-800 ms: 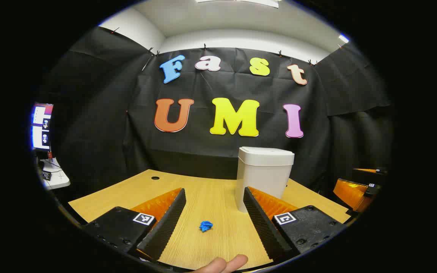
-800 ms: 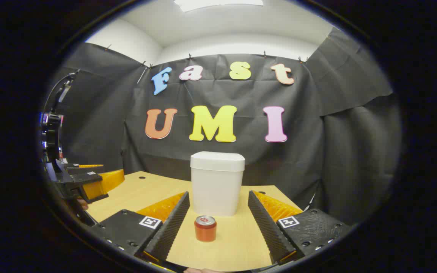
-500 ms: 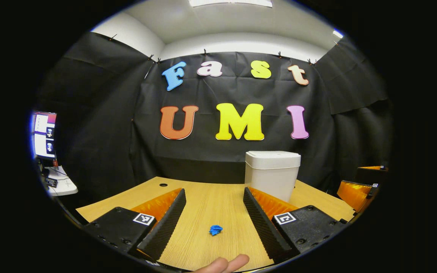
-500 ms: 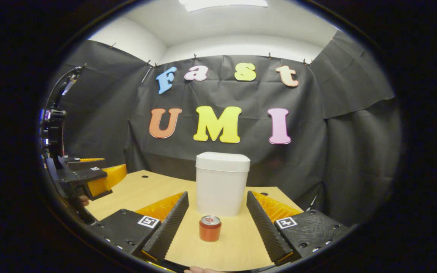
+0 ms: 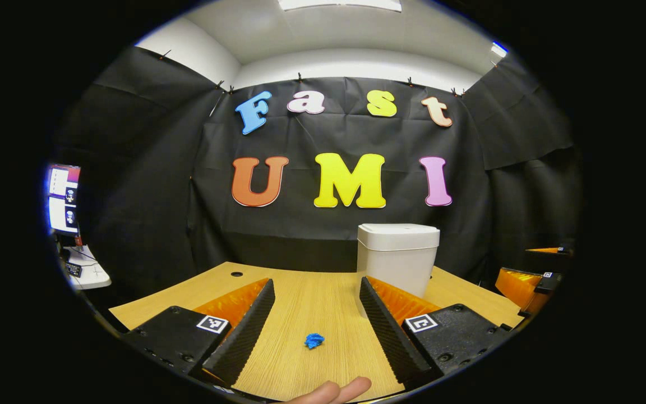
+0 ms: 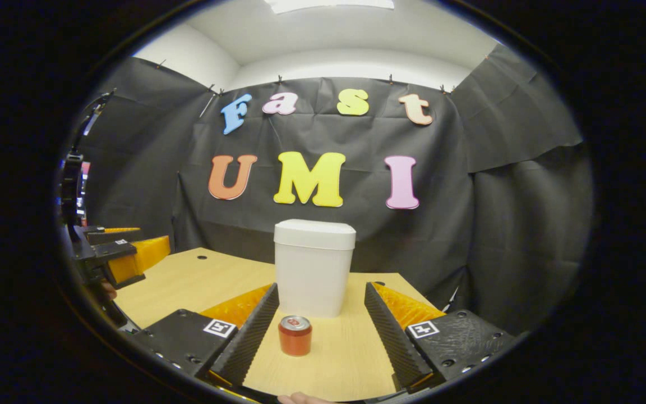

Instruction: Press the lid of the desktop garbage bin to open it, pick up the crumpled paper on the desktop and throw it into the bin, then pick up the pop can on the desktop and drop it into the bin, and finally close the garbage bin lid.

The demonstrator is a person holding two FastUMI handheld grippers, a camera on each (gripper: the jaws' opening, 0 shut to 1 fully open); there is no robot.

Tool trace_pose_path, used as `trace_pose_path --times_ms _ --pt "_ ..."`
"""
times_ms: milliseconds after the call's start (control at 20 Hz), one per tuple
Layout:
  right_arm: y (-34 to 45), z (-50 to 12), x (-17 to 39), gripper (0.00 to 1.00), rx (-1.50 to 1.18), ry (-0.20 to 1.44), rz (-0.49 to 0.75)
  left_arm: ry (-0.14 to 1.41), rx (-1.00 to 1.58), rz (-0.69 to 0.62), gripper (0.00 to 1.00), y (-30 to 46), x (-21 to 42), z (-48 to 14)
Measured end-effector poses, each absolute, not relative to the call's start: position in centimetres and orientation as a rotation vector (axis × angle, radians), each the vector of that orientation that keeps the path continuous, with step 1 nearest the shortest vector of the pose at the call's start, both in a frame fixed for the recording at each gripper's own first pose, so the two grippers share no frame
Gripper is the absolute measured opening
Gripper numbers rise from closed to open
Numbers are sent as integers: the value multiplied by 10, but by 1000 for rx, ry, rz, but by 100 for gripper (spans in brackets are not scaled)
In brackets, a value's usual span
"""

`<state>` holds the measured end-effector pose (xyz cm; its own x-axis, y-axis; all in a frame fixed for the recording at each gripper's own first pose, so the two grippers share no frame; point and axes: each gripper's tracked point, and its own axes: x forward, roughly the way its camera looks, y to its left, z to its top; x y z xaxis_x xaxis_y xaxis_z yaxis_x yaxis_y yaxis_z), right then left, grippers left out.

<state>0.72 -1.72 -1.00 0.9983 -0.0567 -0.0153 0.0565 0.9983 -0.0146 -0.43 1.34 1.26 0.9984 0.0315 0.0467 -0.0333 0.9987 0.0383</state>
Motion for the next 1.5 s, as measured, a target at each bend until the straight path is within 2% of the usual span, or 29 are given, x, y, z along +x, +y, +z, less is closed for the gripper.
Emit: trace_pose_path --times_ms 150,400,700,800,850,900,950,1050,1200,1500 --pt "-24 -10 9 93 -7 6 -75 -35 45 40 98 15 -2 9" --pt "-35 -21 14 98 20 37 -102 -25 55 40 98 15 -1 6" --pt "-47 -6 23 92 42 11 -131 -10 66 43 98 15 3 2" --pt "-52 5 25 76 67 -27 -144 -10 71 40 99 14 3 1" --pt "-51 10 28 58 71 -43 -140 -11 76 35 98 11 4 0" --pt "-57 10 30 53 51 -40 -162 -11 80 32 99 11 5 -1" --pt "-67 13 32 36 44 -44 -204 -13 84 31 98 10 5 -1" --pt "-62 18 42 5 52 -47 -194 -15 89 31 99 10 6 -1" --pt "-57 15 57 0 -3 -7 -177 -10 87 38 99 12 8 -3" --pt "-38 62 91 0 -39 -40 -126 1 86 49 99 17 13 -8"
